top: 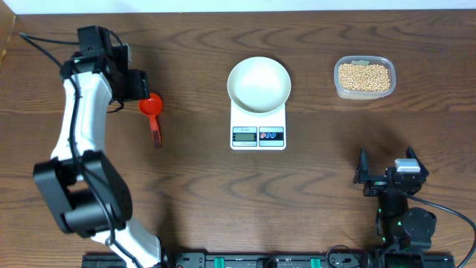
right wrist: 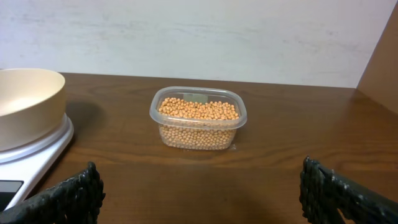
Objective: Scoop item into bowl and weigh 50g on scale
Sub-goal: 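Grasp the red scoop with the left gripper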
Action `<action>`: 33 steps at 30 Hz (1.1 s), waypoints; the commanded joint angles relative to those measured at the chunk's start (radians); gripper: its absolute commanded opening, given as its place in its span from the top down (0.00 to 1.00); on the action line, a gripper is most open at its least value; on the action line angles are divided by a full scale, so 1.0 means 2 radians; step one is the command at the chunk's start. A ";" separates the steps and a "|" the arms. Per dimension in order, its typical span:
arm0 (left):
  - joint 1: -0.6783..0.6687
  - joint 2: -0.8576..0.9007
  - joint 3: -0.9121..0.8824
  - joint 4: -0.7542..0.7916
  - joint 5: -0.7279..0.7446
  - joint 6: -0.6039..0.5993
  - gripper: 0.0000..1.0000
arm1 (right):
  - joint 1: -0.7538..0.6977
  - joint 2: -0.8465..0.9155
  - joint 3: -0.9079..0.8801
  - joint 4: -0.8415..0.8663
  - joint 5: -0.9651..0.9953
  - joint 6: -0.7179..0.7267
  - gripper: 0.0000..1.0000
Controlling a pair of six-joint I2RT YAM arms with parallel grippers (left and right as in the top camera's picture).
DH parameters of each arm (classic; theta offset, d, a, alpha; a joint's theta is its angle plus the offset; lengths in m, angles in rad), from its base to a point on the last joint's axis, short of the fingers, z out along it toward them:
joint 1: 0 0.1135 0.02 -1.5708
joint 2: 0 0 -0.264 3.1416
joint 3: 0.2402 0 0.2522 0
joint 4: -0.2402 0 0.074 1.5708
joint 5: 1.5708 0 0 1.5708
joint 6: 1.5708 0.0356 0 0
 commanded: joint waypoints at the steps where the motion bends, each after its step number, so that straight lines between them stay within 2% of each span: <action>1: 0.001 0.030 0.008 0.010 -0.006 -0.023 0.37 | 0.002 -0.002 -0.002 -0.001 -0.004 0.000 0.01; 6: 0.001 0.069 0.008 0.023 -0.006 -0.027 0.45 | 0.002 -0.002 -0.002 -0.001 -0.004 -0.001 0.01; 13: 0.001 0.108 0.008 0.025 -0.008 -0.028 0.48 | 0.002 -0.002 -0.002 -0.001 -0.004 0.000 0.01; 19: 0.001 0.129 0.008 0.027 -0.008 -0.028 0.61 | 0.002 -0.002 -0.002 -0.001 -0.004 0.000 0.01; 22: 0.001 0.133 0.008 0.031 -0.008 -0.028 0.64 | 0.002 -0.002 -0.002 -0.001 -0.004 0.000 0.01; 29: 0.001 0.143 0.007 0.039 -0.008 -0.028 0.81 | 0.002 -0.002 -0.002 -0.001 -0.004 0.000 0.01; 32: 0.001 0.145 0.007 0.040 -0.008 -0.028 0.92 | 0.002 -0.002 -0.002 -0.001 -0.004 0.000 0.01; 33: 0.001 0.145 0.007 0.041 -0.008 -0.028 0.92 | 0.002 -0.002 -0.002 -0.001 -0.004 0.000 0.01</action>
